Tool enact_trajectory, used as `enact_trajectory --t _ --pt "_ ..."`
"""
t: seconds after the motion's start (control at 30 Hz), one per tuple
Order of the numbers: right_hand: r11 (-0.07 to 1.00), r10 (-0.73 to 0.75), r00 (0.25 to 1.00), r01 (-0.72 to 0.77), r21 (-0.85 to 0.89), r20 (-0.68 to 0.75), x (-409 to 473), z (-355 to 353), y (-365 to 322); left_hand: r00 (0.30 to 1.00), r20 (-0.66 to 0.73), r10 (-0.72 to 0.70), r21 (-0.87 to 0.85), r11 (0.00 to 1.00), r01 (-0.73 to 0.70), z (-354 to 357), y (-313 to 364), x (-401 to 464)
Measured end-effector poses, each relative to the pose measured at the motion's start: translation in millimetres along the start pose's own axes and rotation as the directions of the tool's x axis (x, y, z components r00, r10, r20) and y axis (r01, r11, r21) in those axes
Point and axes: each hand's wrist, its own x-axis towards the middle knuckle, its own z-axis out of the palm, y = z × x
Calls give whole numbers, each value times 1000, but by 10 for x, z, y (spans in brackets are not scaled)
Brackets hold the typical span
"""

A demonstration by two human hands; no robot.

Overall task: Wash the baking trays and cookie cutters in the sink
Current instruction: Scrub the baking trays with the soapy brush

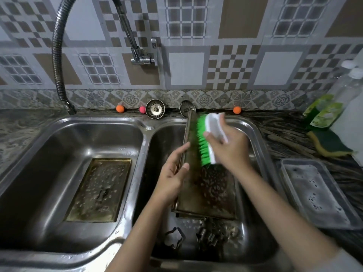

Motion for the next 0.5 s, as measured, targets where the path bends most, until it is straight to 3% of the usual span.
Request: enact_trajectory --t 0.1,0.23,0.33,0.5 --pt "996 -88 991 85 33 105 -582 86 -13 997 -74 -28 -63 998 23 -86 5 45" --pt "994 109 985 -112 16 134 -600 -105 459 995 -88 -41 24 999 44 -189 13 -47" --pt "990 132 979 -138 29 155 -485 -217 491 999 -45 -27 142 989 33 -151 1 -91" --pt "983 107 938 -150 108 328 -423 -118 219 990 125 -64 359 933 15 65 15 -96"
